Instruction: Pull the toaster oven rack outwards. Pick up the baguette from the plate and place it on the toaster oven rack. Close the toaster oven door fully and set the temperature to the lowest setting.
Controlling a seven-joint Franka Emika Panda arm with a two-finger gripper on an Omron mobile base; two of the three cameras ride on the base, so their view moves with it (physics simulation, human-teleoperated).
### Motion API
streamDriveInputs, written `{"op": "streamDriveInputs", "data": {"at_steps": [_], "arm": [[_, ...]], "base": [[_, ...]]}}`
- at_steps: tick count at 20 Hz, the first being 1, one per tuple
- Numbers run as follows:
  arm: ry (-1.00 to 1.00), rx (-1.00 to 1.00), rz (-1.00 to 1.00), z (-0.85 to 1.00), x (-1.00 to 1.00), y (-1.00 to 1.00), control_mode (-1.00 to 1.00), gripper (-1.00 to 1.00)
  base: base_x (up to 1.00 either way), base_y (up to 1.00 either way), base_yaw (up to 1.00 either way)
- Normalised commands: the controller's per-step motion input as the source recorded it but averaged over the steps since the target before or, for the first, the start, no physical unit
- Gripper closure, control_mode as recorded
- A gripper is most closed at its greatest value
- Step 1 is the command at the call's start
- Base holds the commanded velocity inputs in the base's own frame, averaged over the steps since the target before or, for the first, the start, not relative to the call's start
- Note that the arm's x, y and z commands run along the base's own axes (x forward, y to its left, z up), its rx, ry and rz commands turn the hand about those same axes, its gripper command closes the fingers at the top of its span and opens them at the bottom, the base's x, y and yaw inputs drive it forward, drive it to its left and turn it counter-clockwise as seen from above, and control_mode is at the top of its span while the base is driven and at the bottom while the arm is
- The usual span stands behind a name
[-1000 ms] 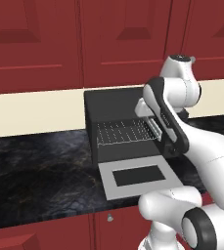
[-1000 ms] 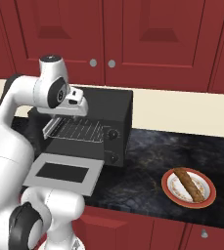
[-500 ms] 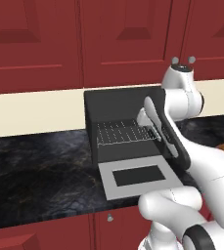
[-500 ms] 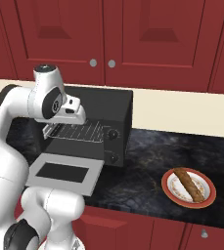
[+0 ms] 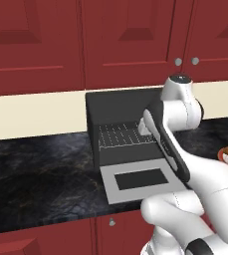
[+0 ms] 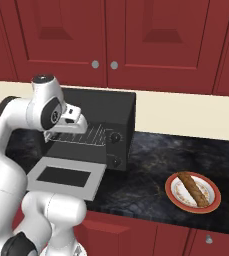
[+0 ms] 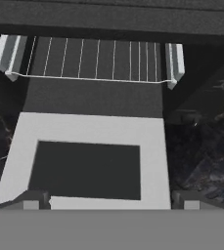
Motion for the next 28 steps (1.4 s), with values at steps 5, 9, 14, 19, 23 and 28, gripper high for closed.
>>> {"op": "streamDriveInputs", "data": {"at_steps": [5, 9, 14, 19, 23, 28], "arm": [[0.0, -0.1, -0.11, -0.27, 0.0, 0.14, -1.0, -1.0], [-0.07, -0.14, -0.03, -0.38, 0.0, 0.1, -1.0, -1.0], [-0.19, -0.15, -0.03, -0.39, 0.0, 0.12, -1.0, -1.0], [-0.25, -0.02, -0.04, -0.22, 0.09, 0.0, -1.0, -1.0], [-0.22, 0.0, -0.03, -0.04, 0.21, 0.0, -1.0, -1.0], [-0.19, 0.0, -0.03, -0.03, 0.21, 0.0, -1.0, -1.0]], "base": [[0.0, 0.0, 0.0], [0.0, 0.0, 0.0], [0.0, 0.0, 0.0], [0.0, 0.0, 0.0], [0.0, 0.0, 0.0], [0.0, 0.0, 0.0]]}}
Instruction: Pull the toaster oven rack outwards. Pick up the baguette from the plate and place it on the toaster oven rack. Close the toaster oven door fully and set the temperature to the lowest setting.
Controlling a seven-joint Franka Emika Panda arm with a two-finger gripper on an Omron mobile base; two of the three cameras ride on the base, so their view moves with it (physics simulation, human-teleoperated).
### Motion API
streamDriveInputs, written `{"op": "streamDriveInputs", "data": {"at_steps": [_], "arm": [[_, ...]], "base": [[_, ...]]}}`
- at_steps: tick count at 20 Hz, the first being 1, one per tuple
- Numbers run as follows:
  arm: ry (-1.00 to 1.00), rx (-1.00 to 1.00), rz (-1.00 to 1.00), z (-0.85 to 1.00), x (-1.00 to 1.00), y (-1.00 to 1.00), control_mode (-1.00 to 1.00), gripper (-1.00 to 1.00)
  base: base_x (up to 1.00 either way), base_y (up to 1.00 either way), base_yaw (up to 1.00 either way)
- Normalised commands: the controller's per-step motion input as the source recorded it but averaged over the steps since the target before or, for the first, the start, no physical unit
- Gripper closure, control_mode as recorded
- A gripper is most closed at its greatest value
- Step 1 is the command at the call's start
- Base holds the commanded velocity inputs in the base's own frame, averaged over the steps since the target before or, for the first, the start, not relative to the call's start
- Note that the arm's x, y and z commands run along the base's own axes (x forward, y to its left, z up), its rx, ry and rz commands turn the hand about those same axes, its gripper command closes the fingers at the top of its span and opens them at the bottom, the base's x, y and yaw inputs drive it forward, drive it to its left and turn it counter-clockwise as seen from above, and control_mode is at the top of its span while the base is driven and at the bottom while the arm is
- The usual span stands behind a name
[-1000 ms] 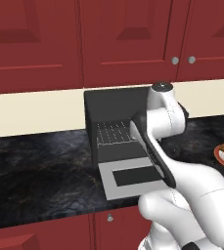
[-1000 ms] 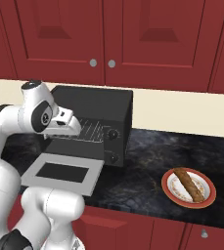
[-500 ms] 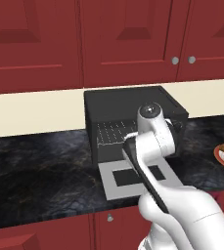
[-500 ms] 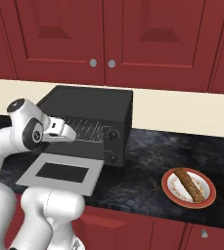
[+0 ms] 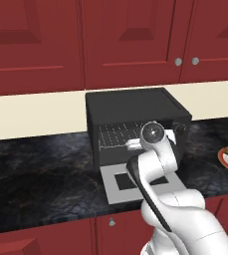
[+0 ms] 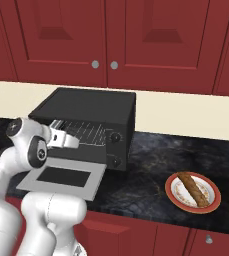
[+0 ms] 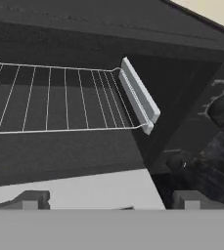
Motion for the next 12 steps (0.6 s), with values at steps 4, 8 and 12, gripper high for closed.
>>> {"op": "streamDriveInputs", "data": {"at_steps": [4, 8, 12], "arm": [[-0.18, 0.0, -0.02, 0.0, 0.2, 0.0, -1.0, -1.0], [-0.13, 0.0, -0.01, 0.0, 0.19, 0.0, -1.0, -1.0], [-0.08, 0.0, 0.0, 0.0, 0.32, 0.0, -1.0, -1.0]], "base": [[0.0, 0.0, 0.0], [0.0, 0.0, 0.0], [0.0, 0.0, 0.0]]}}
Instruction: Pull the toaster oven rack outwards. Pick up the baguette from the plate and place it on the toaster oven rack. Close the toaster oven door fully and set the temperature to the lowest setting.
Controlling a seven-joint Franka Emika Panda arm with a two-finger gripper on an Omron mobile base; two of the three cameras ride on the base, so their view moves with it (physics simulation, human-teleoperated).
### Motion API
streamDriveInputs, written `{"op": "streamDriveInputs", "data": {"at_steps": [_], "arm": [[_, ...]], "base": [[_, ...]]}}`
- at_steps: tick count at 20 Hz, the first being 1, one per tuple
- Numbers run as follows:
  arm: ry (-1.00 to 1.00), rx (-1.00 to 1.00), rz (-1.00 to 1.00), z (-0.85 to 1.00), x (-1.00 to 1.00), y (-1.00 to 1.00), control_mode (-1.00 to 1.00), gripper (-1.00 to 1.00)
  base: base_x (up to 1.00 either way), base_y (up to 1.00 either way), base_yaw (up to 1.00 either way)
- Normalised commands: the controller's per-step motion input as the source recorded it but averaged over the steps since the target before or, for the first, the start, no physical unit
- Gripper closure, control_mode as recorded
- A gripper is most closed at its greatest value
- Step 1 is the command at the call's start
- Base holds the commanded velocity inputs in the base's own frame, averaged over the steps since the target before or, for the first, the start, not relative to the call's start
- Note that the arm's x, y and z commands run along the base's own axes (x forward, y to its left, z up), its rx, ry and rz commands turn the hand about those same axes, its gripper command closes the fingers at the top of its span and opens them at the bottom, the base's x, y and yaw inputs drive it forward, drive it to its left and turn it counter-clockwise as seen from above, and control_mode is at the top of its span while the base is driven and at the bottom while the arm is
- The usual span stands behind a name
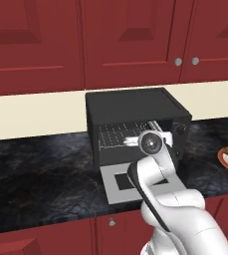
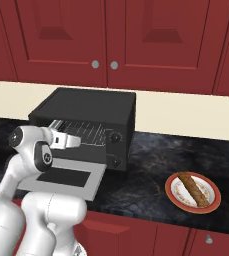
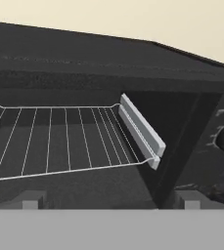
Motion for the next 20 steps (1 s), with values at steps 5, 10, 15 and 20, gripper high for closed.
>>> {"op": "streamDriveInputs", "data": {"at_steps": [5, 10, 15, 20], "arm": [[-0.01, 0.0, 0.0, -0.11, 0.36, 0.0, -1.0, -1.0], [0.0, -0.06, 0.0, -0.26, 0.3, 0.17, -1.0, -1.0], [0.0, -0.05, 0.0, -0.16, 0.25, 0.16, -1.0, -1.0], [-0.01, 0.01, 0.0, 0.0, 0.18, 0.0, -1.0, -1.0]], "base": [[0.0, 0.0, 0.0], [0.0, 0.0, 0.0], [0.0, 0.0, 0.0], [0.0, 0.0, 0.0]]}}
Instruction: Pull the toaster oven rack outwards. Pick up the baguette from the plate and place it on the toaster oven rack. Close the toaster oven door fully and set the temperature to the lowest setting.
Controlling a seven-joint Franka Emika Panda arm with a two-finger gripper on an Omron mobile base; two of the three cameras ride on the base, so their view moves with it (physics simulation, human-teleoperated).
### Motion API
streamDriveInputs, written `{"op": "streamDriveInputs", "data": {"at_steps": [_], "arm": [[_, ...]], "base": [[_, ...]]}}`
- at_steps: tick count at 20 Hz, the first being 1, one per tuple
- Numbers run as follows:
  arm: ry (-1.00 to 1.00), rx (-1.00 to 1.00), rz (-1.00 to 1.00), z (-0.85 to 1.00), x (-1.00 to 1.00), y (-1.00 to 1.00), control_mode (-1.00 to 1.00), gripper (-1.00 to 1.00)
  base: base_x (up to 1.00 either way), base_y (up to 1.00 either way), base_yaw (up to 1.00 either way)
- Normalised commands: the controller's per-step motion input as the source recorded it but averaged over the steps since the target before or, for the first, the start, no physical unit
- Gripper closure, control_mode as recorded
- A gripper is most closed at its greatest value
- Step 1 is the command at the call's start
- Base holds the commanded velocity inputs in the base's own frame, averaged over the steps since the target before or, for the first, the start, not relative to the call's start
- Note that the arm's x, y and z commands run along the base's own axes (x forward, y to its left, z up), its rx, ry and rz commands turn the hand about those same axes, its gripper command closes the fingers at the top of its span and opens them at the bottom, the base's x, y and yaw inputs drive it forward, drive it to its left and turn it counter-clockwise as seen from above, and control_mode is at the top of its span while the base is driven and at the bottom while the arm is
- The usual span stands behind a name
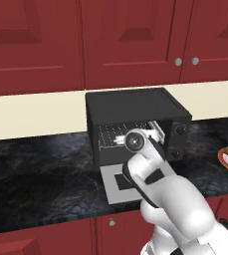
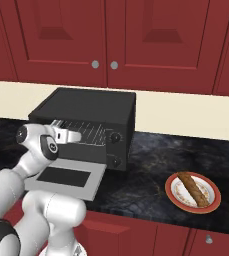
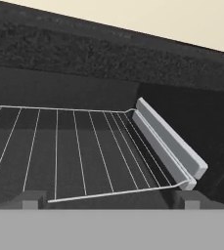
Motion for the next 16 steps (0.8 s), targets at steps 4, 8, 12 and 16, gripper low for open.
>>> {"op": "streamDriveInputs", "data": {"at_steps": [4, 8, 12, 16], "arm": [[0.0, 0.0, 0.0, -0.11, 0.19, 0.0, -1.0, -1.0], [0.0, 0.0, 0.0, -0.23, 0.19, -0.01, -1.0, -1.0], [-0.02, 0.0, 0.0, -0.18, 0.13, -0.1, -1.0, -1.0], [-0.04, 0.0, 0.0, -0.08, 0.17, -0.12, -1.0, -1.0]], "base": [[0.0, 0.0, 0.0], [0.0, 0.0, 0.0], [0.0, 0.0, 0.0], [0.0, 0.0, 0.0]]}}
